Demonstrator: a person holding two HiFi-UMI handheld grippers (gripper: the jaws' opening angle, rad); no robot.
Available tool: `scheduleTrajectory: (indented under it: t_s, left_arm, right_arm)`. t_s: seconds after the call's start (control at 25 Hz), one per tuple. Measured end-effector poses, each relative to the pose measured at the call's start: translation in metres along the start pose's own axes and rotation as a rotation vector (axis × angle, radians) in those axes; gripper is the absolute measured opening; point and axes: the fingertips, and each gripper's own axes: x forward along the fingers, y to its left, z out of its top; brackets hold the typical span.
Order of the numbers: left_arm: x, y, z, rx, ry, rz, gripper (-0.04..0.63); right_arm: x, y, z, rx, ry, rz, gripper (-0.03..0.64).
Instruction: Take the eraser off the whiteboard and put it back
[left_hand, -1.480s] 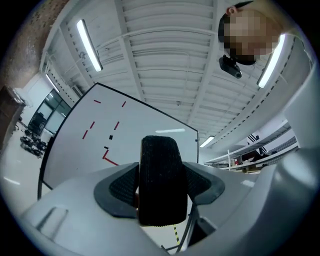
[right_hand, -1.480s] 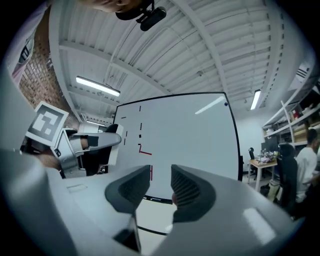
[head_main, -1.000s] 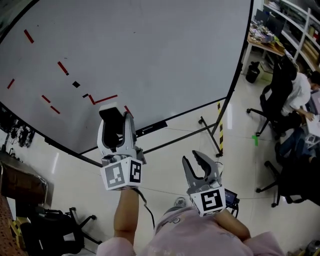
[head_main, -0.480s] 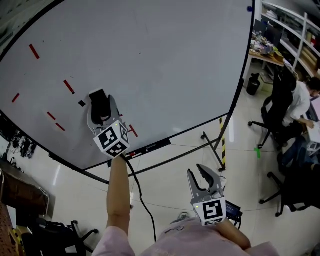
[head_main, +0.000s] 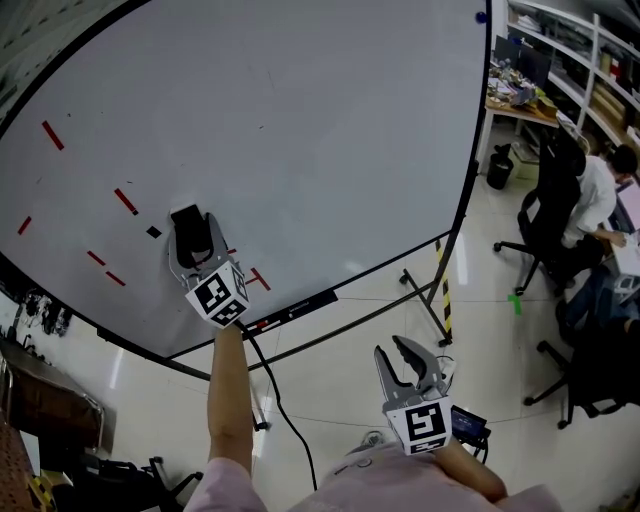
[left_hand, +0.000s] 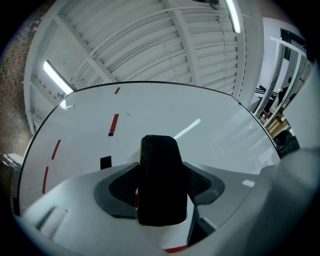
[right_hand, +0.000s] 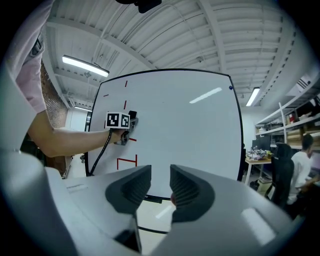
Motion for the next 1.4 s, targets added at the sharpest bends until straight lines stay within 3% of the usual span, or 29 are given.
scheduleTrajectory:
  t_s: [0.32,0.68,0.92,1.2,1.24,1.32,1.4]
  left_arm:
    - [-0.008,-0.001,0.001,0.021,0.035,-0.003,0.273]
    - [-0.081,-0.005,0.053,-0.053,-0.048,-0.021,0.253]
    - [-0.154,-0.005,0.111,-0.105,-0.099,-0.015,0.242]
    - [-0.257,-0.045,0.174,-0.145,-0.132,-0.059,0.241]
    - [-0.276,-0.053,0.182,-0.149,-0.135,-0.065,0.231]
    - [-0.315,-0.075,0.196,-0.153,-0.136,-0.083,0.136]
    - [-0.355,-0.102,0.209,-0.158,-0.116,-0.115,0.12]
  right_arm:
    - [-0.013,-0.001,-0.004,-0.008,0.014,-0.003,0.121]
    - [-0.062,0.002,-0.002,-0.021,-0.016,-0.008,0.121]
    - [-0.127,0.013,-0.008,-0.026,-0.052,0.019,0.121]
    - [-0.216,0.011,-0.016,-0.011,-0.09,0.049,0.121]
    - [-0.232,0.011,-0.018,-0.009,-0.095,0.063,0.121]
    - [-0.263,0.012,-0.023,0.0,-0.102,0.095,0.121]
    - [-0.296,0.01,-0.029,0.01,-0.1,0.116,0.121]
